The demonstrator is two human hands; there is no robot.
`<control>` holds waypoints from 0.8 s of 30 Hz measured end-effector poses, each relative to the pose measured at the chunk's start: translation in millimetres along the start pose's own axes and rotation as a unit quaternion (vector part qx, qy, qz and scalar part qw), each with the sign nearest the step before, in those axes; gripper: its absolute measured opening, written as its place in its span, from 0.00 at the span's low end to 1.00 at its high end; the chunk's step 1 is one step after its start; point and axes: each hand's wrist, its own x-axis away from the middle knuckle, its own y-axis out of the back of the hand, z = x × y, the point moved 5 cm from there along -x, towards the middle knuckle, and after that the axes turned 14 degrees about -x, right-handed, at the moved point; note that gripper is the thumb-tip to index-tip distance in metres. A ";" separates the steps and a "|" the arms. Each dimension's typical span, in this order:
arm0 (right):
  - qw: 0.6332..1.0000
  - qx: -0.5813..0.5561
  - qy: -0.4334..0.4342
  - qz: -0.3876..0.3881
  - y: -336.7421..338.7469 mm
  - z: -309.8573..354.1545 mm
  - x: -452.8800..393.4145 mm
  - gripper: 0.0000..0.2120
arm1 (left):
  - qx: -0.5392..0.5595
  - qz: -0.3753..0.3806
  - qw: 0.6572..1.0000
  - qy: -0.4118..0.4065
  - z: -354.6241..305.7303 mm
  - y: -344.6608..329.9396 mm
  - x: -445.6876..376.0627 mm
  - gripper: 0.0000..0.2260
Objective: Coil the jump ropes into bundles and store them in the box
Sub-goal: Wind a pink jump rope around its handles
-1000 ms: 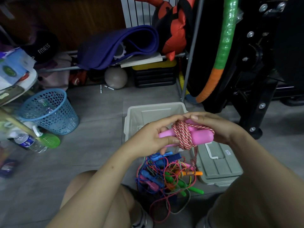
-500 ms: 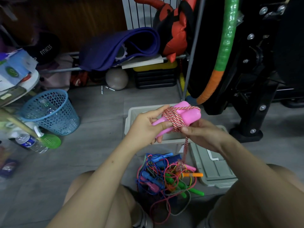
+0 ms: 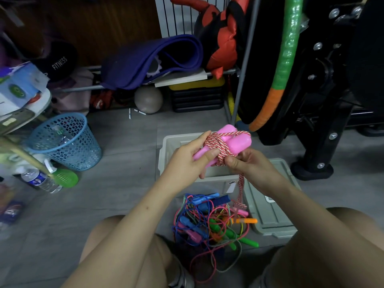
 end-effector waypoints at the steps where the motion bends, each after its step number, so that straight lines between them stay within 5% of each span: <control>1: 1.000 0.016 0.002 -0.006 -1.8 2.3 1.5 0.06 | -0.006 -0.009 1.000 0.002 0.3 0.4 -1.6 0.24; 8: 0.987 0.146 0.014 -0.063 -8.5 1.9 4.2 0.22 | 0.021 -0.060 0.998 0.031 -4.7 2.1 -5.3 0.09; 15: 0.984 0.164 -0.003 -0.073 -12.2 8.3 6.0 0.27 | 0.030 -0.067 0.997 0.024 -6.4 1.1 -6.2 0.07; 19: 0.986 0.158 -0.042 -0.038 -14.2 2.9 7.0 0.17 | 0.079 -0.052 0.995 0.016 -14.1 1.2 -4.8 0.08; 24: 0.987 0.139 -0.076 -0.007 -17.3 -4.6 5.7 0.25 | 0.095 -0.043 0.994 0.005 -18.1 1.9 -3.5 0.07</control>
